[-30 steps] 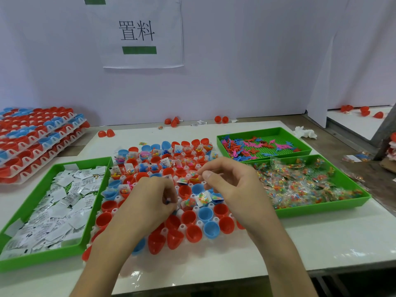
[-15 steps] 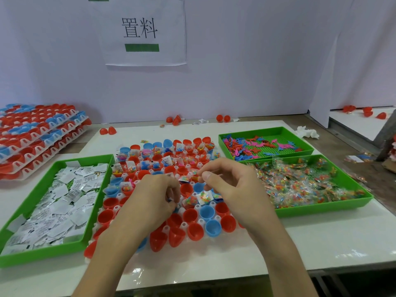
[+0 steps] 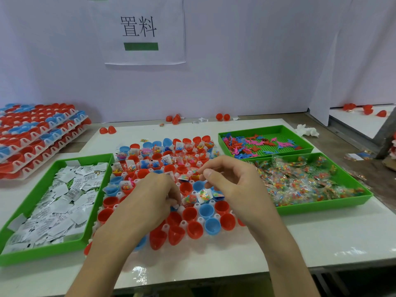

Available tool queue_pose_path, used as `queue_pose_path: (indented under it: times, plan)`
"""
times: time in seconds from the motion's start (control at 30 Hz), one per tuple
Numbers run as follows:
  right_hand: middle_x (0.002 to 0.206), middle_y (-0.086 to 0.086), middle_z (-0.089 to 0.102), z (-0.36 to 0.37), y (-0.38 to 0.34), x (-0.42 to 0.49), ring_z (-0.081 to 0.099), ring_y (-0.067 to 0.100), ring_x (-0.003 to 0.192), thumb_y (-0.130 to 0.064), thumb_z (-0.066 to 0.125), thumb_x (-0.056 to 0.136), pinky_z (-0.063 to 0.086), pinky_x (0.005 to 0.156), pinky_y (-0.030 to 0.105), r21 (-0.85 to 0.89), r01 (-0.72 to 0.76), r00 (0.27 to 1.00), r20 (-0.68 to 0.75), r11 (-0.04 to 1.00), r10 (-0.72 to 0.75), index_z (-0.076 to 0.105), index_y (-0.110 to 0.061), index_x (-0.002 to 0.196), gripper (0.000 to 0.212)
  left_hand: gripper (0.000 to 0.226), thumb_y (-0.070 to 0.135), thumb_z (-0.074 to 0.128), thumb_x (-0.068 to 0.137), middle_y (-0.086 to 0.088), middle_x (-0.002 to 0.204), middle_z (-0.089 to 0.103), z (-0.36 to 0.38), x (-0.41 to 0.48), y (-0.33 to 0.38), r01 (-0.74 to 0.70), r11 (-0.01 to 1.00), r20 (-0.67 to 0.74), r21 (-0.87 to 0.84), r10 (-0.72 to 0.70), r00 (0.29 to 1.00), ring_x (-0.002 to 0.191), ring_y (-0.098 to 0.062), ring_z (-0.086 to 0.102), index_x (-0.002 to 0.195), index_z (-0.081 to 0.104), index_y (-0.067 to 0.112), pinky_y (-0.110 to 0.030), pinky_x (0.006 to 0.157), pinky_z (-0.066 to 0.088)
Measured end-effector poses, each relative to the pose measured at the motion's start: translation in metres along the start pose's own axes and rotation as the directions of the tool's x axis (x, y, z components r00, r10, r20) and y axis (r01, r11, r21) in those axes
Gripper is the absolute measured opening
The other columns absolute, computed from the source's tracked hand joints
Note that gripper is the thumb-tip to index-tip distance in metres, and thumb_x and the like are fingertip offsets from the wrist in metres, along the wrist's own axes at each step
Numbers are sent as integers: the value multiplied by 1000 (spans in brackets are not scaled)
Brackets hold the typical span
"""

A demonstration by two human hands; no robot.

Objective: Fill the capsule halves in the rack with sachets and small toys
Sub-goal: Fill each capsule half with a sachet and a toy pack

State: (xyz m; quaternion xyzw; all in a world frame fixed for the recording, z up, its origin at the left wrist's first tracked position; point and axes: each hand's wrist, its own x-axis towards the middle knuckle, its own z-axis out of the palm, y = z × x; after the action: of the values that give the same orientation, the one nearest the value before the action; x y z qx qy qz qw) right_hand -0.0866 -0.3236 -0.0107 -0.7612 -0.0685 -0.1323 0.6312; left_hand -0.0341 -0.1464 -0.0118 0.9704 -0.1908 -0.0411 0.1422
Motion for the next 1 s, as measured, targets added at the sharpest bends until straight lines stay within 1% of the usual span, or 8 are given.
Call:
queue_pose_path:
  times: [0.13, 0.27, 0.37, 0.47, 0.67, 0.77, 0.87, 1.0]
  plan:
    - [83, -5, 74, 0, 0, 0, 70, 11, 77, -12, 65, 94, 57, 74, 25, -3, -6, 1000, -3, 1000, 6, 73, -23, 85, 16, 23, 7, 71, 88, 20, 80, 62, 3, 2, -2, 18, 1000, -36, -12, -19, 999, 72, 3, 58, 90, 77, 29, -6, 64, 45]
    - [84, -5, 74, -1, 0, 0, 70, 11, 78, -13, 65, 94, 58, 75, 25, -10, -7, 1000, -9, 1000, 7, 73, -23, 86, 15, 30, 9, 76, 84, 20, 73, 61, 4, 1, -4, 39, 997, -69, -72, -44, 997, 69, 3, 60, 78, 64, 35, -6, 53, 44]
    - [83, -7, 74, -1, 1, -1, 70, 10, 78, -14, 65, 94, 58, 75, 25, -21, -9, 1000, -7, 1000, 9, 73, -25, 86, 15, 26, 9, 77, 83, 22, 69, 59, 6, 2, -5, 62, 994, -82, -95, -70, 994, 66, 4, 60, 74, 70, 32, -4, 50, 42]
    - [84, -8, 74, 0, 1, -1, 70, 10, 80, -15, 65, 94, 58, 76, 27, -31, -5, 1000, -13, 999, 5, 73, -27, 85, 17, 16, 9, 76, 84, 22, 69, 57, 7, 3, -2, 89, 990, -94, -107, -99, 991, 66, 2, 59, 83, 77, 24, -4, 53, 41]
    - [82, -6, 74, -3, 2, -1, 71, 11, 78, -14, 66, 93, 57, 75, 24, -16, 16, 999, -32, 1000, -17, 73, -27, 83, 19, 9, 23, 79, 82, 19, 81, 57, 9, -3, -3, 61, 992, -142, -108, -76, 987, 73, -1, 57, 84, 75, 30, -8, 60, 44]
    - [82, -5, 74, -5, 3, 0, 71, 11, 78, -12, 65, 94, 57, 74, 25, -9, 17, 999, -46, 1000, -18, 74, -26, 83, 19, 15, 27, 81, 80, 17, 82, 59, 8, -10, -6, 54, 984, -188, -167, -86, 978, 75, -1, 57, 91, 71, 32, -9, 58, 42]
    - [79, -5, 74, -8, 4, 1, 70, 10, 75, -9, 64, 94, 56, 73, 22, 6, 26, 998, -48, 1000, -26, 73, -26, 83, 22, 20, 25, 82, 79, 14, 81, 64, 1, -15, -11, 38, 971, -196, -238, -86, 977, 74, -3, 62, 89, 68, 37, -11, 59, 46]
    - [79, -2, 74, -12, 7, 2, 71, 15, 75, -9, 64, 94, 57, 72, 24, 9, 21, 998, -66, 1000, -21, 74, -23, 85, 20, 9, 30, 78, 80, 16, 78, 70, -19, -22, -32, 17, 934, -270, -357, -121, 955, 77, 4, 64, 84, 73, 36, -10, 59, 45]
